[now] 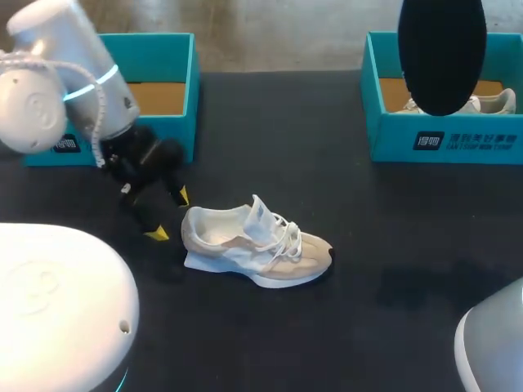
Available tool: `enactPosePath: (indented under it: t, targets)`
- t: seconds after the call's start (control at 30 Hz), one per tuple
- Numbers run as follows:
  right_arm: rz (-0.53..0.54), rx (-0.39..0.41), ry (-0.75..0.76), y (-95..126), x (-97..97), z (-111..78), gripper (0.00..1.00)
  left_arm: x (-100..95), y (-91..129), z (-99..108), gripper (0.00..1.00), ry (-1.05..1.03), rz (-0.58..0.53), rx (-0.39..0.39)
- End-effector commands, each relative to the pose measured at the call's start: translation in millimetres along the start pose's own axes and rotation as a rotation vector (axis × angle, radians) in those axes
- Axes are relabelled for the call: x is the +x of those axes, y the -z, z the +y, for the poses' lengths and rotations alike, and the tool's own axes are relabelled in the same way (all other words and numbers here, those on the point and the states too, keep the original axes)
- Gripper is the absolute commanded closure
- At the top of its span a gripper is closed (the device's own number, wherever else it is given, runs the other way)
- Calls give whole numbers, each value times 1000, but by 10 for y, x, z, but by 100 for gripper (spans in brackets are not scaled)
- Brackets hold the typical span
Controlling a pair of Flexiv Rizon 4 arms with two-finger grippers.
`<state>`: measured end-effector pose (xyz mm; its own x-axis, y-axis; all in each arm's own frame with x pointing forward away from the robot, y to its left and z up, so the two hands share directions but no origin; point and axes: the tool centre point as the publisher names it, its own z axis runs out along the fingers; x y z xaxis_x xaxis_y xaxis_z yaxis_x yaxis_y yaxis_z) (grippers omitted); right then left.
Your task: Take the shoe out of the shoebox, open the shoe tongue, remove and reinsert the insole, then place the shoe into the shoebox
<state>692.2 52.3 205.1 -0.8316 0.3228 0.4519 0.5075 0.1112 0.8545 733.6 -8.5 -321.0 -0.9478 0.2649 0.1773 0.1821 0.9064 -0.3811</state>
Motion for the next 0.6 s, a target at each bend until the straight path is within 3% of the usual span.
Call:
enactPosePath:
  t: [0.03, 0.6]
  targets:
    - [-1, 4, -2, -12, -1, 18, 100, 9, 19, -56, 0, -7, -13, -191]
    - [-1, 4, -2, -12, -1, 18, 100, -47, 74, -93, 0, -28, -55, -239]
